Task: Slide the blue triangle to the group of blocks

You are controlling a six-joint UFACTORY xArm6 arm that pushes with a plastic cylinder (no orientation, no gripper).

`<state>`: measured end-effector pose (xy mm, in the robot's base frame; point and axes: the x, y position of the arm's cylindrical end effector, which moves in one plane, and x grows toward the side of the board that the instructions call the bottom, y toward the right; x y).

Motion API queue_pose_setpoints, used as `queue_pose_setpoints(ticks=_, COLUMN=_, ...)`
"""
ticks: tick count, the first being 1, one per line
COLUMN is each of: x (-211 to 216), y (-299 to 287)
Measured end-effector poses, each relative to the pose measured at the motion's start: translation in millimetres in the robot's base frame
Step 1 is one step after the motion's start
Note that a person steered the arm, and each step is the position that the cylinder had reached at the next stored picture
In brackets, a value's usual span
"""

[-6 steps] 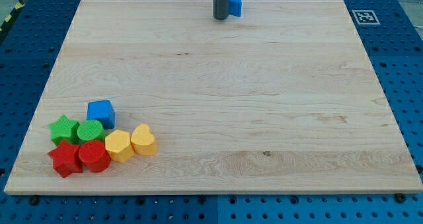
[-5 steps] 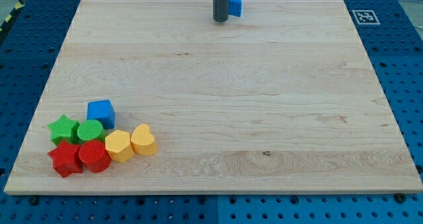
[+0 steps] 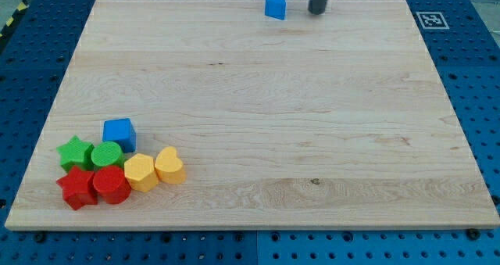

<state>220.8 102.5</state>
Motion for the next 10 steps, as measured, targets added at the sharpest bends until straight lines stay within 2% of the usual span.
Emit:
queue_pose_setpoints(ticks=2, x=-5, y=-76)
queue_pose_setpoints(ticks=4, x=-16, y=-80)
queue_pose_setpoints(ticks=8, x=-25, y=-171)
queue_pose_setpoints(ticks=9, x=-20, y=-171)
queue_pose_setpoints(ticks=10, x=1, y=-171)
